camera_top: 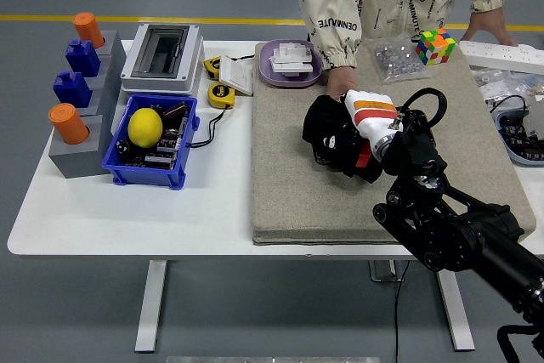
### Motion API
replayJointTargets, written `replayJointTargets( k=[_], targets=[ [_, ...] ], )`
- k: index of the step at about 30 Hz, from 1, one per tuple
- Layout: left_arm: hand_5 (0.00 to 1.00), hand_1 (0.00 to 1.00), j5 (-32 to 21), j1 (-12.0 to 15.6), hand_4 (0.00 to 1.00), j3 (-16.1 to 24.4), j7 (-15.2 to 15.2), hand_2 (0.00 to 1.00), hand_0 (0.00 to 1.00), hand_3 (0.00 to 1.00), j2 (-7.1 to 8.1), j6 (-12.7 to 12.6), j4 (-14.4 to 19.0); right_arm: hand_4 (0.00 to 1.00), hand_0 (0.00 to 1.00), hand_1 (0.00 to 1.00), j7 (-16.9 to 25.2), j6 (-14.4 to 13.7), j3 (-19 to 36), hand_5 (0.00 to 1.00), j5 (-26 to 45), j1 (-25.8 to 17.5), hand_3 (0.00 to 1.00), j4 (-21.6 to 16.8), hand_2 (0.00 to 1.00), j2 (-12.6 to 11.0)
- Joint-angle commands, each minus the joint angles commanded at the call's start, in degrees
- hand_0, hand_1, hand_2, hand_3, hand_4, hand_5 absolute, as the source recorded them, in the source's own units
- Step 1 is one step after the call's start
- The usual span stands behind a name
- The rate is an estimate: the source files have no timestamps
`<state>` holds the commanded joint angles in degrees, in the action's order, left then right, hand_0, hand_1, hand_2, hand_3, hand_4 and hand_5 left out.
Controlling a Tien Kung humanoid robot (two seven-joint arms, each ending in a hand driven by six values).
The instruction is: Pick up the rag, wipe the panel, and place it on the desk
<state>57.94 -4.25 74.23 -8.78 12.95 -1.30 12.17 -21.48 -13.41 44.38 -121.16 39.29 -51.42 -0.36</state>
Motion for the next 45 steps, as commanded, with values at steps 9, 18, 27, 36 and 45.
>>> replayJointTargets(
  k=[9, 18, 27, 36, 45],
  targets=[
    [0.44, 0.636, 0.1, 0.1, 0.633, 0.2, 0.0, 0.635, 0.603, 0.56, -0.04, 0.0, 0.0, 0.95, 0.238, 0.286, 0.0, 0.0, 2.6, 0.097, -0.5, -0.6, 0.405, 0.8, 0.344, -3.7],
    [0.441, 0.636, 0.2, 0.3, 0.633, 0.4, 0.0, 0.635, 0.605, 0.561, -0.16, 0.0, 0.0, 0.949, 0.238, 0.287, -0.2, -0.1, 6.0, 0.096, -1.4, -2.0, 0.405, 1.0, 0.343, -7.7],
    [0.442, 0.636, 0.3, 0.4, 0.633, 0.5, 0.0, 0.635, 0.603, 0.56, -0.15, 0.0, 0.1, 0.949, 0.237, 0.288, -0.5, 0.0, 10.2, 0.095, -2.4, -3.4, 0.405, 2.6, 0.344, -11.5],
    [0.441, 0.636, 0.2, 0.4, 0.633, 0.2, 0.0, 0.635, 0.602, 0.559, -0.19, 0.0, 0.1, 0.949, 0.237, 0.288, -0.7, 0.0, 13.3, 0.094, -2.8, -4.2, 0.406, 4.1, 0.345, -13.2],
    [0.441, 0.636, 0.2, 0.4, 0.633, 0.4, 0.0, 0.635, 0.604, 0.559, -0.23, 0.0, 0.1, 0.948, 0.237, 0.288, -0.9, 0.0, 13.1, 0.092, -2.7, -3.9, 0.406, 3.8, 0.345, -12.9]
  ],
)
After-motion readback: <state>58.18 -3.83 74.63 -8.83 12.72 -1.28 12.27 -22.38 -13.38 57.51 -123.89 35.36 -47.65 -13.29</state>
